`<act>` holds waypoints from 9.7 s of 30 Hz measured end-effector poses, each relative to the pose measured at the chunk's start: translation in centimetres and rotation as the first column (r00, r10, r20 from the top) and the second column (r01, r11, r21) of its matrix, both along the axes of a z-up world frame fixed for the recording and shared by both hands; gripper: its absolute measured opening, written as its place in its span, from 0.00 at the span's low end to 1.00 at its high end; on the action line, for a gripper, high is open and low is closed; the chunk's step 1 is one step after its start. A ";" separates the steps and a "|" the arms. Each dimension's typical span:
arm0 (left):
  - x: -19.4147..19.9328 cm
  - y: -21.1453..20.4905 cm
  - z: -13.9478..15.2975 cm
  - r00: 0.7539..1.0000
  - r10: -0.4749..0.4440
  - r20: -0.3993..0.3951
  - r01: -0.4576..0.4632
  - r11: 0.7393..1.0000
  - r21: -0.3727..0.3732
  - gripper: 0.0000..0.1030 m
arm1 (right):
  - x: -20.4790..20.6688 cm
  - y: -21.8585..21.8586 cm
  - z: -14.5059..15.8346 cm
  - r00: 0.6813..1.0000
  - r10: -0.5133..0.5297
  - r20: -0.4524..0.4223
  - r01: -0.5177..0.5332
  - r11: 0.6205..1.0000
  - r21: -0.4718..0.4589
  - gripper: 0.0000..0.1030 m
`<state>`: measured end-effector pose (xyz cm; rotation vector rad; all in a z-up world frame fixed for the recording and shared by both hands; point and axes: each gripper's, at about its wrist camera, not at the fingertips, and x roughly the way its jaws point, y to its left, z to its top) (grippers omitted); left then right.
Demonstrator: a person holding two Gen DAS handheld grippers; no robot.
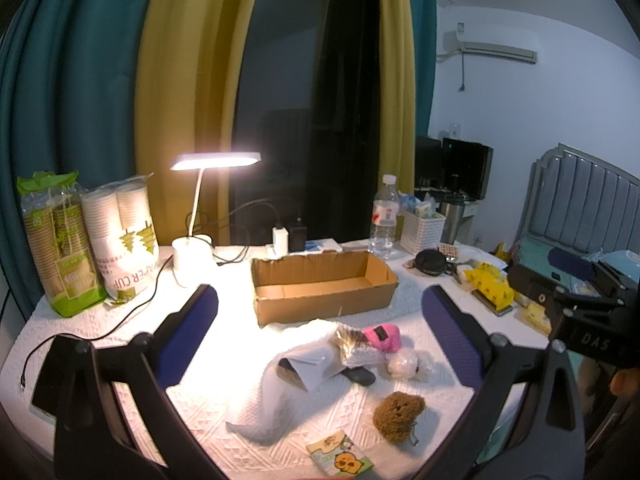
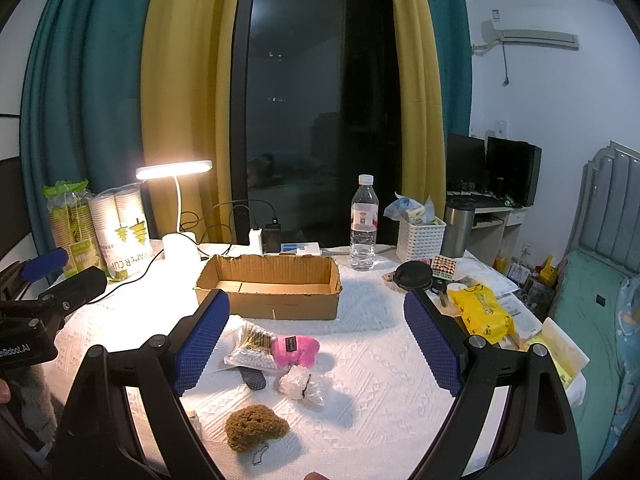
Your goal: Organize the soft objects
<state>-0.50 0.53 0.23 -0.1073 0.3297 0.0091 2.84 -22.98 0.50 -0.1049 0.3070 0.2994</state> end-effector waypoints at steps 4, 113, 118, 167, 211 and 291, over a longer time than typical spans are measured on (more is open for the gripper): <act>0.0 0.0 0.0 1.000 0.000 -0.002 0.000 1.000 0.000 1.00 | 0.0 0.0 0.0 1.000 0.002 -0.002 -0.002 1.000 0.000 0.89; 12.3 8.6 -3.2 0.987 -0.060 -0.149 0.045 0.994 -0.101 0.02 | 13.5 1.7 -7.3 0.948 0.118 -0.296 -0.125 0.992 -0.007 0.63; 13.3 8.0 -1.3 0.991 -0.068 -0.111 0.060 0.995 -0.080 0.02 | 14.4 2.1 -5.8 0.955 0.137 -0.262 -0.145 0.989 -0.011 0.63; 36.3 -8.0 -9.2 0.911 -0.208 -0.356 0.179 0.977 -0.113 0.05 | 28.2 -6.8 -6.7 0.952 0.153 -0.264 -0.132 0.987 0.094 0.63; 24.3 7.7 -7.4 0.951 -0.199 -0.236 0.137 0.957 -0.255 0.97 | 25.3 8.6 -5.5 0.914 0.270 -0.303 -0.284 0.959 -0.002 0.63; 18.8 7.5 -8.0 0.955 -0.109 -0.274 0.063 0.983 -0.172 0.97 | 21.6 4.3 -5.8 0.961 0.140 -0.239 -0.175 0.976 -0.132 0.73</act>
